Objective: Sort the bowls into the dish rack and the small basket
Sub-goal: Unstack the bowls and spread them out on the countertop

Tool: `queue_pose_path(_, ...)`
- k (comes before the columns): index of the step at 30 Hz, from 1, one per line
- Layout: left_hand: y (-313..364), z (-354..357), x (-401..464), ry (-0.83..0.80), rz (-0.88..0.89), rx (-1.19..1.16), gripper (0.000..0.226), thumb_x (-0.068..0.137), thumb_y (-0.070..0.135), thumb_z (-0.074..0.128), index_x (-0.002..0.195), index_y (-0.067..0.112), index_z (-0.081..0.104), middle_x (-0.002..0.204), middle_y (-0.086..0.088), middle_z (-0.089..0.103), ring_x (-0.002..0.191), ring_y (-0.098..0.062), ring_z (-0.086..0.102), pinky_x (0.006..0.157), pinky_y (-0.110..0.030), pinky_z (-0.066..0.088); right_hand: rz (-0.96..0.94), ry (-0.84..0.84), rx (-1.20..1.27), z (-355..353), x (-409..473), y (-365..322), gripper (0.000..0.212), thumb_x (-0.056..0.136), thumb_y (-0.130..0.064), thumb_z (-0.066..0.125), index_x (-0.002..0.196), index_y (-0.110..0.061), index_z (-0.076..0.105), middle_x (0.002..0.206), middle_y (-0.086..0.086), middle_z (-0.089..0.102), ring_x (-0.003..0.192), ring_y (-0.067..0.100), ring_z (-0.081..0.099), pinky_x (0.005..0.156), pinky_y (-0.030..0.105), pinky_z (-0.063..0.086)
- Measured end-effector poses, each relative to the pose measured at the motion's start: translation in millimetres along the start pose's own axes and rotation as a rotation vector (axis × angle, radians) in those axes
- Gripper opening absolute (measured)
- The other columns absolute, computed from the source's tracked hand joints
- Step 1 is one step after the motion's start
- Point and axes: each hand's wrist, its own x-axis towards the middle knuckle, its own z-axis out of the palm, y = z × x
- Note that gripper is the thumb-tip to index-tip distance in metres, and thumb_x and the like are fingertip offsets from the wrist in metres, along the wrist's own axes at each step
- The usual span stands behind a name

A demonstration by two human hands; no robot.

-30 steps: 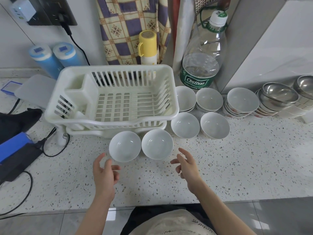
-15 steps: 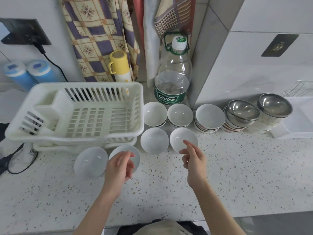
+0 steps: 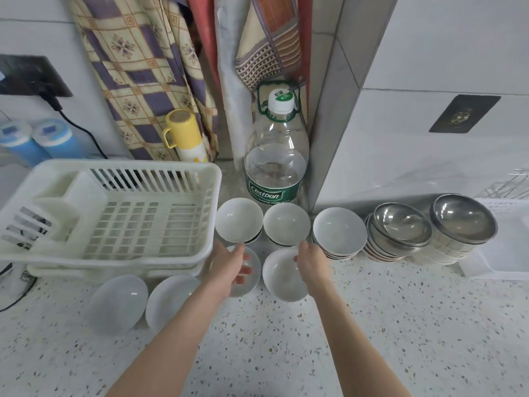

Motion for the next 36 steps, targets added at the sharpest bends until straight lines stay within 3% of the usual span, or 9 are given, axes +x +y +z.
queue_pose_path(3,8,9,6,-0.035,-0.071,-0.041,0.023,0.101,0.032,0.051,0.115,0.022,0.035,0.097,-0.009,0.07,0.053,-0.02,0.065,0.04,-0.023,0.047,-0.112,0.038,-0.154,3,6,0,0.027,0.101,-0.022,0.036,0.089,-0.001,0.047,0.081,0.011,0.055,0.079,0.034,0.054,0.067,0.034,0.037)
queue_pose_path(7,13,13,15,0.001,-0.119,-0.126,0.016,0.102,0.029,0.05,0.094,0.019,0.04,0.09,-0.015,0.069,0.053,-0.023,0.063,0.034,-0.02,0.044,-0.088,0.034,-0.12,9,16,-1,0.027,0.1,-0.02,0.038,0.094,0.003,0.05,0.09,0.019,0.065,0.073,0.037,0.065,0.063,0.032,0.043)
queue_pose_path(10,14,14,21,0.052,-0.117,-0.209,0.021,0.102,0.021,0.049,0.117,0.016,0.035,0.08,-0.016,0.068,0.041,-0.02,0.062,0.032,-0.015,0.038,-0.052,0.065,-0.13,13,21,-9,0.034,0.099,-0.024,0.037,0.1,0.005,0.055,0.085,0.02,0.07,0.049,0.021,0.06,0.047,0.023,0.039)
queue_pose_path(13,15,16,27,0.081,-0.103,-0.221,0.034,0.102,0.017,0.048,0.131,0.022,0.032,0.075,-0.015,0.069,0.033,-0.014,0.058,0.032,-0.013,0.036,-0.038,0.107,-0.174,19,22,-10,0.034,0.099,-0.027,0.041,0.106,0.003,0.055,0.09,0.022,0.07,0.072,0.031,0.068,0.065,0.031,0.052)
queue_pose_path(16,15,15,32,0.094,-0.113,-0.247,0.035,0.102,0.012,0.046,0.13,0.029,0.034,0.076,-0.015,0.071,0.033,-0.012,0.057,0.033,-0.012,0.036,-0.066,0.133,-0.174,25,19,-5,0.032,0.099,-0.028,0.046,0.112,0.001,0.049,0.098,0.023,0.069,0.09,0.038,0.067,0.083,0.04,0.052)
queue_pose_path(25,16,12,39,0.062,-0.151,-0.404,0.038,0.099,-0.002,0.038,0.123,0.028,0.041,0.086,-0.02,0.07,0.043,-0.014,0.067,0.032,-0.014,0.041,-0.074,0.225,-0.077,35,16,-4,0.027,0.098,-0.027,0.048,0.106,-0.001,0.046,0.078,0.022,0.07,0.082,0.037,0.068,0.08,0.039,0.051)
queue_pose_path(28,16,14,41,0.072,-0.156,-0.41,0.035,0.101,0.002,0.039,0.124,0.028,0.041,0.083,-0.021,0.07,0.043,-0.014,0.067,0.032,-0.015,0.043,-0.074,0.253,-0.041,40,16,-3,0.034,0.099,-0.032,0.048,0.111,0.0,0.044,0.082,0.024,0.07,0.082,0.041,0.067,0.082,0.044,0.051)
queue_pose_path(32,18,16,42,0.074,-0.144,-0.374,0.044,0.095,-0.007,0.035,0.126,0.023,0.045,0.099,-0.027,0.07,0.042,-0.012,0.065,0.032,-0.015,0.042,-0.089,0.267,0.012,41,14,-1,0.04,0.099,-0.029,0.049,0.129,-0.003,0.042,0.089,0.022,0.07,0.083,0.044,0.067,0.081,0.045,0.052)
queue_pose_path(36,19,14,38,0.051,-0.139,-0.41,0.051,0.093,-0.011,0.036,0.124,0.027,0.047,0.095,-0.024,0.072,0.045,-0.012,0.067,0.031,-0.014,0.038,-0.064,0.301,0.096,40,12,-2,0.039,0.098,-0.018,0.046,0.134,-0.006,0.043,0.083,0.024,0.071,0.069,0.035,0.069,0.072,0.036,0.052)
